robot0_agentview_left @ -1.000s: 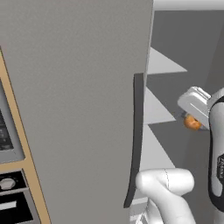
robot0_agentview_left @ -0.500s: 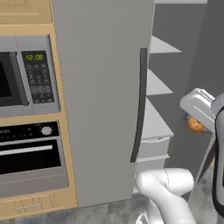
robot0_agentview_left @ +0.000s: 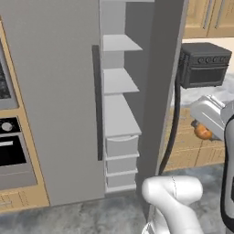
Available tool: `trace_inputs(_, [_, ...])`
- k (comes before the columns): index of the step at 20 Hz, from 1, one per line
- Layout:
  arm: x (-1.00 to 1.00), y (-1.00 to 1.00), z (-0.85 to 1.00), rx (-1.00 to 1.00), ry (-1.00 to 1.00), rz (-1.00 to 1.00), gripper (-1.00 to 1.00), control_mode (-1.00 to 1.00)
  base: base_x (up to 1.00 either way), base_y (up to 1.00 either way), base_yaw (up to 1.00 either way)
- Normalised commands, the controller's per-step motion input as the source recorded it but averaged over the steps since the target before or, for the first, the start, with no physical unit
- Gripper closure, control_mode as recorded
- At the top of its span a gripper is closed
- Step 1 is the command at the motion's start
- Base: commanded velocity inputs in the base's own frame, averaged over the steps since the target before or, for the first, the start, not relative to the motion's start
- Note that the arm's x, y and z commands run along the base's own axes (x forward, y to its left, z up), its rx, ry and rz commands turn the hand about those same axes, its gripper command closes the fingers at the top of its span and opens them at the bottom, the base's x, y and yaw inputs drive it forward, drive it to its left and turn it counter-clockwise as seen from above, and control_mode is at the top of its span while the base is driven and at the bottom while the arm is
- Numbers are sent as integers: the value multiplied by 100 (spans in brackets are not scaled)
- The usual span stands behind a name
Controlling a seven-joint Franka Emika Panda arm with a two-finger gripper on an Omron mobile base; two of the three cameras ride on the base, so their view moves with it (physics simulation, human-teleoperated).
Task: Take the tangerine, pear, and garlic from the freezer and place them in the bowl on the counter.
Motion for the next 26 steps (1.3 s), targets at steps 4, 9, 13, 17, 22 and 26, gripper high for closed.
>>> trace_inputs(4, [0,0,0,0,0,0,100,100,0,-100,0])
trace_inputs(9, [0,0,0,0,0,0,100,100,0,-100,0])
trace_inputs(13, [0,0,0,0,0,0,100,100,1,-100,0])
trace_inputs(17, [0,0,0,0,0,0,100,100,8,-100,0])
trace_inputs(22, [0,0,0,0,0,0,100,100,30,-100,0])
trace_inputs(26, [0,0,0,0,0,0,100,100,64,-100,0])
